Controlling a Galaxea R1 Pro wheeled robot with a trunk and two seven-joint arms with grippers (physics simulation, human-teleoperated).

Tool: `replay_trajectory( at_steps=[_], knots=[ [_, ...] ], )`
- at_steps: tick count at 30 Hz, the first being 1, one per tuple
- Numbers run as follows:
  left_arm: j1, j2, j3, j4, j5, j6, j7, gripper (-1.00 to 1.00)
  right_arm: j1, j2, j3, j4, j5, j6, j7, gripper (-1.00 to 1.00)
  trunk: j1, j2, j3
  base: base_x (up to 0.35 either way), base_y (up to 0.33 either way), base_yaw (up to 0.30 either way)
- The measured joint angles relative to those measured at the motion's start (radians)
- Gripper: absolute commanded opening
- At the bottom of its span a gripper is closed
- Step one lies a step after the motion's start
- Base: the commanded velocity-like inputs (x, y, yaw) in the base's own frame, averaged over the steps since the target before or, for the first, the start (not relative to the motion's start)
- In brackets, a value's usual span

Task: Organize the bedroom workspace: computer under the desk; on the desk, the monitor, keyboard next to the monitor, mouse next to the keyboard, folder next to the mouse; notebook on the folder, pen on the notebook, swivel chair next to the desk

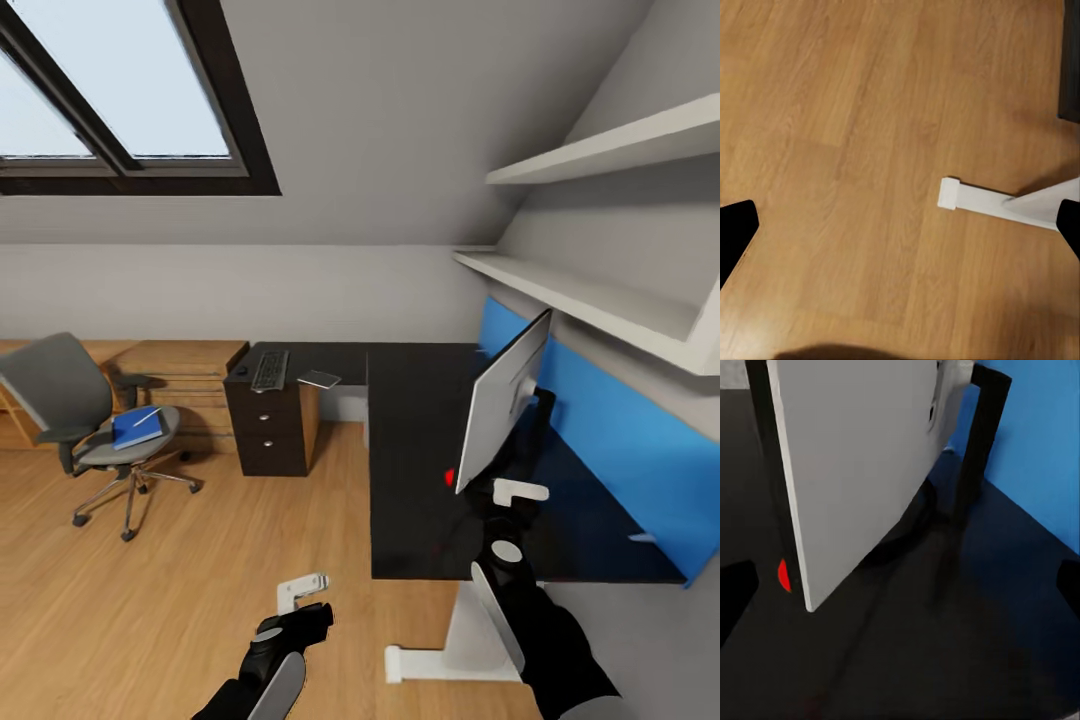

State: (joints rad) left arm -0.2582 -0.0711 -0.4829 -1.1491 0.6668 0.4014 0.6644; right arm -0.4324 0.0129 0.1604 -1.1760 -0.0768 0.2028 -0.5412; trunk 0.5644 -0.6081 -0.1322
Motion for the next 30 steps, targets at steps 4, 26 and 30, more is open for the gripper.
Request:
replay_trajectory(
  at_steps=[4,26,30],
  knots=[
    [0.000,0.000,0.000,0.000,0.000,0.000,0.000,1.00,0.005,0.000,0.010,0.000,0.012,-0.023,-0.001,1.00,-0.001,0.000,0.000,0.203,0.175,0.000],
    [0.000,-0.018,-0.003,0.036,0.002,-0.048,0.000,1.00,0.005,-0.002,0.013,0.042,0.085,-0.171,-0.119,1.00,0.000,0.000,0.000,0.133,0.045,0.000],
    [0.000,-0.021,-0.003,0.039,0.002,-0.049,0.000,1.00,0.006,-0.002,0.013,0.043,0.084,-0.172,-0.119,1.00,0.000,0.000,0.000,0.053,0.025,0.000]
  ],
)
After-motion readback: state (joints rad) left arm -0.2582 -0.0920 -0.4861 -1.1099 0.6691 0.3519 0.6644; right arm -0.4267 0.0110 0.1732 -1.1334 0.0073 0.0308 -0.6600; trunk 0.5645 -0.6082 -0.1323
